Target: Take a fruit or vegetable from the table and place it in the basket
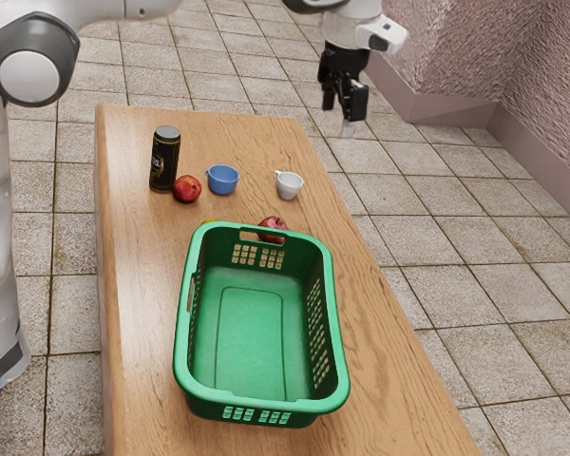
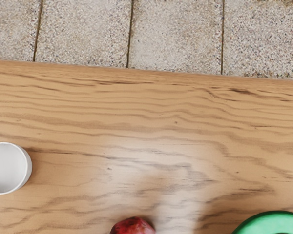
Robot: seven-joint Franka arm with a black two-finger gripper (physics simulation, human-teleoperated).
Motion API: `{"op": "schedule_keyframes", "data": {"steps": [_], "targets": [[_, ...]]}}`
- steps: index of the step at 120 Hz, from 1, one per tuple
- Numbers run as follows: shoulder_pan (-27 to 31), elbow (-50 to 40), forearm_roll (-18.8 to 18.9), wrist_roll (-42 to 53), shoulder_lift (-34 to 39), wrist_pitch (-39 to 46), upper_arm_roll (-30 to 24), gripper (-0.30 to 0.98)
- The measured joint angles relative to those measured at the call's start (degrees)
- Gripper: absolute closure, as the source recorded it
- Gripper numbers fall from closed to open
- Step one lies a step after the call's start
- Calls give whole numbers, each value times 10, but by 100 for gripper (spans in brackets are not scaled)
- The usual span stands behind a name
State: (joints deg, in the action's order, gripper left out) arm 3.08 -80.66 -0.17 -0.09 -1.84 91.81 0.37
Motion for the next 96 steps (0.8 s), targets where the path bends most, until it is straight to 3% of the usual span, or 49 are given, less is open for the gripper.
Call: {"op": "schedule_keyframes", "data": {"steps": [48, 66, 96], "targets": [[9, 7, -5, -1, -4, 4, 0, 0], [1, 12, -3, -1, -54, 6, 37, 0], [11, 12, 1, 0, -74, 15, 65, 0]]}}
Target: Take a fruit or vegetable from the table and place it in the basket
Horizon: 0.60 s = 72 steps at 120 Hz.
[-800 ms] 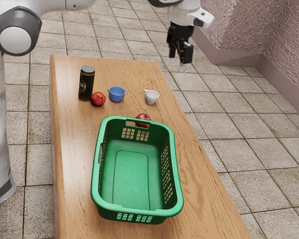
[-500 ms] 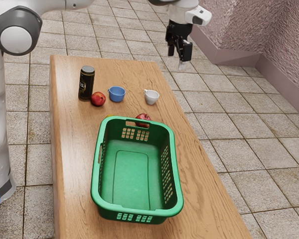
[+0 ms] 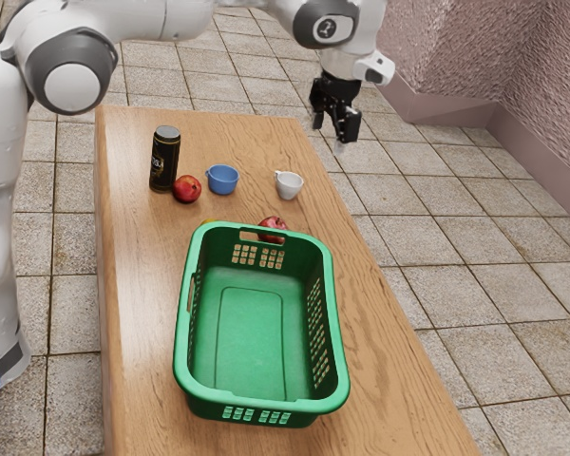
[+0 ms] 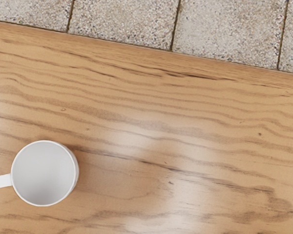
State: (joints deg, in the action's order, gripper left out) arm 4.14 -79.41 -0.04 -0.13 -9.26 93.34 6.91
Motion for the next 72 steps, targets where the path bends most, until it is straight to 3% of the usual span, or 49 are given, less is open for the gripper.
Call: {"op": "schedule_keyframes", "data": {"steps": [34, 56, 72], "targets": [[-29, -197, 1, 10, 25, 178, 10, 0], [-31, -282, 7, 23, 39, 269, 18, 0], [-32, -296, 7, 35, 41, 307, 25, 0]]}}
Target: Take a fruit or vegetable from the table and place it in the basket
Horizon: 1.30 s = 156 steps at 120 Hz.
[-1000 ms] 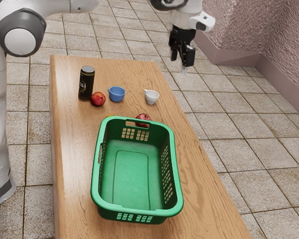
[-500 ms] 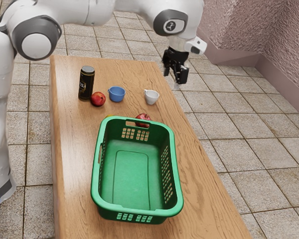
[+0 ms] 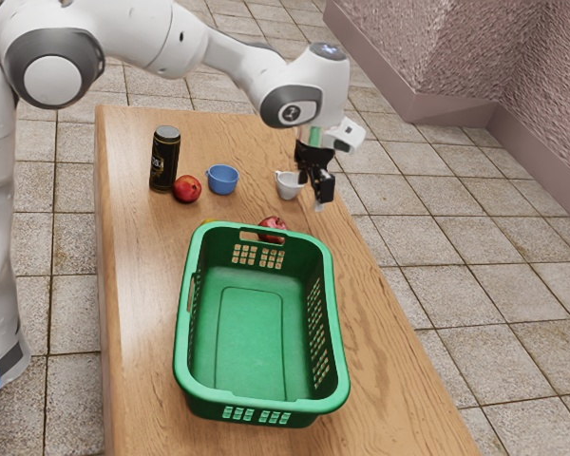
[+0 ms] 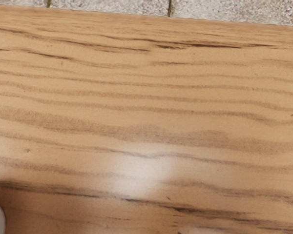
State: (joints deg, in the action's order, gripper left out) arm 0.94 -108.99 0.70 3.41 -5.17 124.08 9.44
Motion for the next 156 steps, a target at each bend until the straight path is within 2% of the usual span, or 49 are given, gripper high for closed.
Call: {"op": "schedule_keyframes", "data": {"steps": [28, 61, 94, 126, 156], "targets": [[-50, -35, 1, 16, 21, 27, 3, 0], [-57, -93, 14, 29, 51, 39, 22, 0], [-47, -107, 17, 37, 75, 44, 27, 0], [-108, -126, 17, 42, 99, 45, 31, 0], [-97, -165, 20, 45, 122, 50, 48, 0]]}}
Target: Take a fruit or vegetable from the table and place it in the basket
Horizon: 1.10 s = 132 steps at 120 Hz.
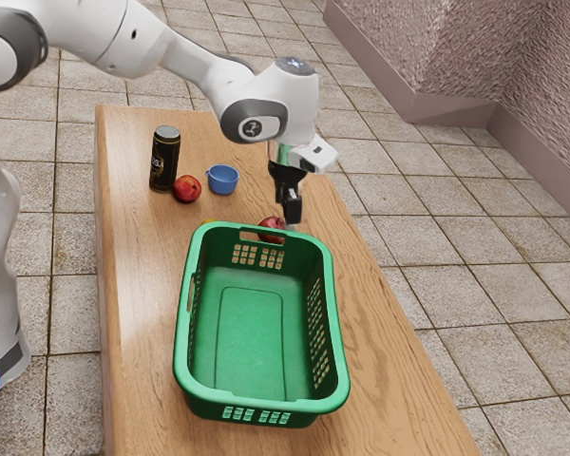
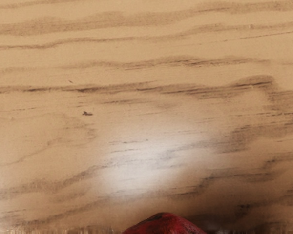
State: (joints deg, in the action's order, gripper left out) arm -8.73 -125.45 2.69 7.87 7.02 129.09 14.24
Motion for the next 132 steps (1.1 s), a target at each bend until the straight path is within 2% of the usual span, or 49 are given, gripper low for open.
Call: {"op": "schedule_keyframes", "data": {"steps": [132], "targets": [[-9, -48, 1, 5, -6, 51, 11, 0]]}}
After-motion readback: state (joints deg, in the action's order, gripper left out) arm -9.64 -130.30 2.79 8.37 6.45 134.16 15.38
